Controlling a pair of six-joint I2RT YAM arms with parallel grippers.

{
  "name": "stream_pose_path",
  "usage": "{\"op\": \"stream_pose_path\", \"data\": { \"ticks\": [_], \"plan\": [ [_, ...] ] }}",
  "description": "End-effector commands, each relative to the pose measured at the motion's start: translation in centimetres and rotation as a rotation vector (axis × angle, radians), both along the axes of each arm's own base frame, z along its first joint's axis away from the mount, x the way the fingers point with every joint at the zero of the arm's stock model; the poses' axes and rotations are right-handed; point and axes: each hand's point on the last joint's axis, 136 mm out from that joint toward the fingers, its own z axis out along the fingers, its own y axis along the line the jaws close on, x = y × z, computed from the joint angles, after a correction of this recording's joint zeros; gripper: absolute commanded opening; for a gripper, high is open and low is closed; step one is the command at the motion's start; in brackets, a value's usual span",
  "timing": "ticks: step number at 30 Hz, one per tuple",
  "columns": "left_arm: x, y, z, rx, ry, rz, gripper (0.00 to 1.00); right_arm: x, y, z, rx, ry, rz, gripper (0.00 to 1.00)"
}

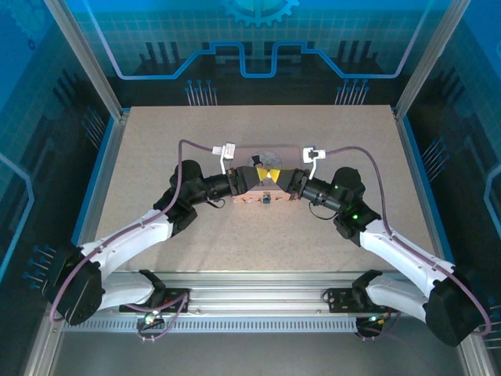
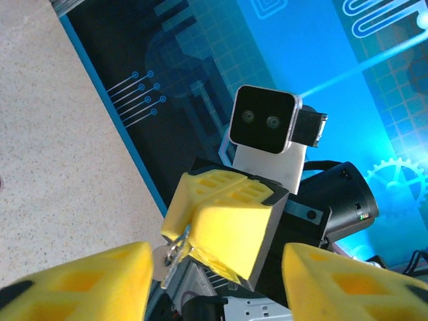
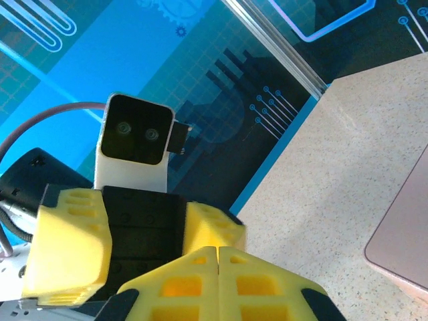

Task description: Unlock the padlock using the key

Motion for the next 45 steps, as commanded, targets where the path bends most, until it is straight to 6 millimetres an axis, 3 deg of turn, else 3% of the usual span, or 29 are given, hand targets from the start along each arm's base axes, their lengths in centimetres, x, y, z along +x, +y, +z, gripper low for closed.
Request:
{"op": "stream_pose_path", "data": {
  "ticks": [1, 9, 14, 18, 19, 23, 28, 31, 36, 38, 42, 45],
  "plan": [
    [-0.5, -0.2, 1.8, -0.041, -0.06, -0.017, 0.48, 0.2, 0.0, 0.5, 0.021, -0.02, -0.02, 0.0],
    [-0.5, -0.2, 1.8, -0.034, -0.061, -0.018, 0.24, -0.1, -0.6, 0.1, 0.022, -0.016, -0.048, 0.0],
    [-0.5, -0.3, 1.9, -0.032, -0.065, -0.024, 0.01, -0.3, -0.6, -0.3, 0.018, -0.01, -0.044, 0.0],
    [-0.5, -0.3, 1.8, -0.004, -0.067, -0.02, 0.0, -0.7, -0.6, -0.7, -0.004, -0.004, -0.031, 0.0],
    [-0.4, -0.3, 1.6, 0.013, -0.065, -0.018, 0.0, -0.7, -0.6, -1.0, -0.02, 0.004, -0.031, 0.05],
    [-0.5, -0.2, 0.6, 0.121, -0.042, -0.023, 0.0, -1.1, -1.8, -2.4, -0.101, 0.03, -0.06, 0.47],
    [-1.2, -0.1, -1.7, 0.309, 0.023, -0.097, 0.0, -1.6, -4.8, -3.8, -0.209, 0.043, -0.108, 0.55],
    [-1.6, 0.1, -3.0, 0.381, 0.092, -0.16, 0.0, -1.2, -7.3, -5.4, -0.306, 0.083, -0.21, 0.71],
    [-2.2, 0.2, -3.9, 0.463, 0.148, -0.242, 0.0, -1.1, -10.0, -7.6, -0.497, 0.124, -0.269, 0.69],
    [-2.4, -0.1, -3.8, 0.468, 0.157, -0.276, 0.0, -1.3, -9.7, -7.1, -0.421, 0.166, -0.199, 0.67],
    [-2.7, -0.5, -3.2, 0.451, 0.154, -0.316, 0.0, -1.3, -7.9, -5.9, -0.212, 0.202, -0.033, 0.52],
    [-2.9, -0.7, -3.0, 0.445, 0.155, -0.341, 0.0, -1.6, -6.6, -4.7, -0.102, 0.15, 0.063, 0.51]
  ]
}}
